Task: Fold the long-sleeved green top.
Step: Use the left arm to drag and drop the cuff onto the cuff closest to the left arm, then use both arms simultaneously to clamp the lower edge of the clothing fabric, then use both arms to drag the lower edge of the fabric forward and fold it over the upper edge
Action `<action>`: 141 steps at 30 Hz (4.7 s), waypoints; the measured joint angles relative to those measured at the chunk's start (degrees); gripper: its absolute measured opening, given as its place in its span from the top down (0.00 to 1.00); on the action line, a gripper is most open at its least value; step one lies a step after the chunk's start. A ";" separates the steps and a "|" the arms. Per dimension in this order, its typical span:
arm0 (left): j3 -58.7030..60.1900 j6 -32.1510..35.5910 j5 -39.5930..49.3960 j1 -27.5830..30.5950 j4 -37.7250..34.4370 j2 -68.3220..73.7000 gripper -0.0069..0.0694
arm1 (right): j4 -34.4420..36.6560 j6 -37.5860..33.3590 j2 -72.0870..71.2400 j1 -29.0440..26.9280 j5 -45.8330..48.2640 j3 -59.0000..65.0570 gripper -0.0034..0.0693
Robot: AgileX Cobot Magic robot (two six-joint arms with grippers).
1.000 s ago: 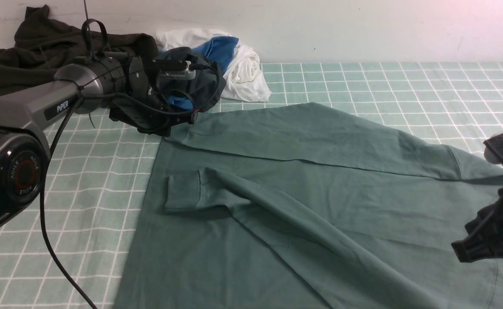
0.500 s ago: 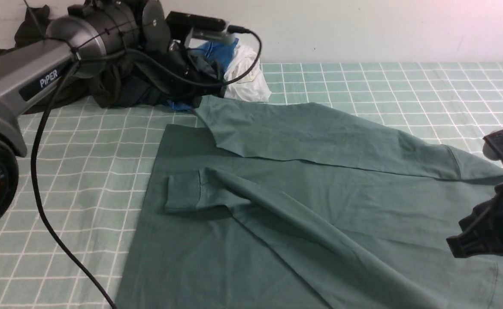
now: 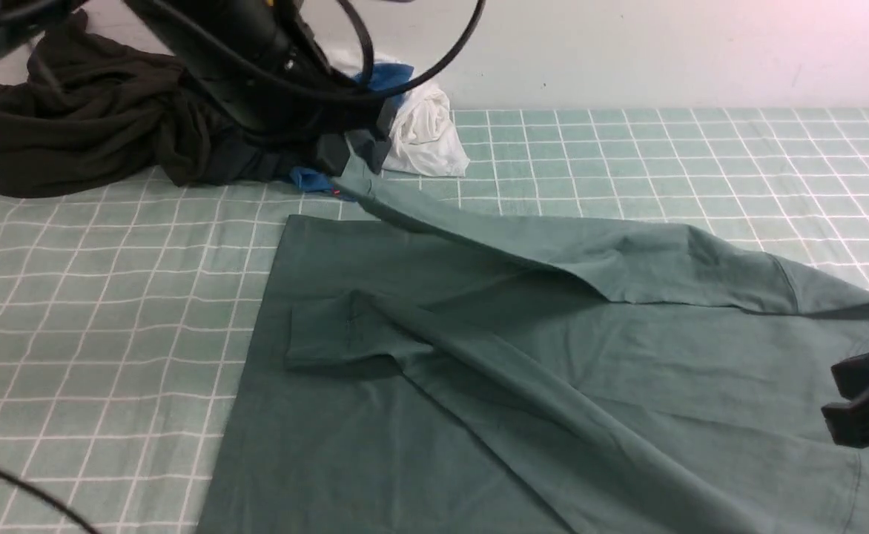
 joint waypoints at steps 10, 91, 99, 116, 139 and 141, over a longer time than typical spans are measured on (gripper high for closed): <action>41.36 -3.49 -15.80 0.00 -4.08 -18.84 0.88 | -1.17 0.00 -3.50 6.63 0.61 0.00 0.97; 57.62 14.66 -2.56 -23.61 13.93 -20.64 0.90 | 12.55 -43.48 12.56 9.75 20.60 -1.45 0.40; 57.62 14.22 -3.45 -23.61 13.96 -20.69 0.90 | 8.92 -48.67 21.89 9.75 9.51 5.49 0.32; 57.62 14.22 -4.16 -23.61 13.96 -20.75 0.90 | -2.12 -46.48 22.21 9.75 -7.32 14.99 0.52; 37.97 15.16 -0.61 -10.67 17.45 -19.01 0.90 | 3.30 -54.23 26.45 -2.44 13.31 -18.40 0.93; 31.65 17.65 -0.72 -6.86 17.59 -14.86 0.90 | 6.34 -56.90 30.24 -5.08 13.43 -23.53 0.93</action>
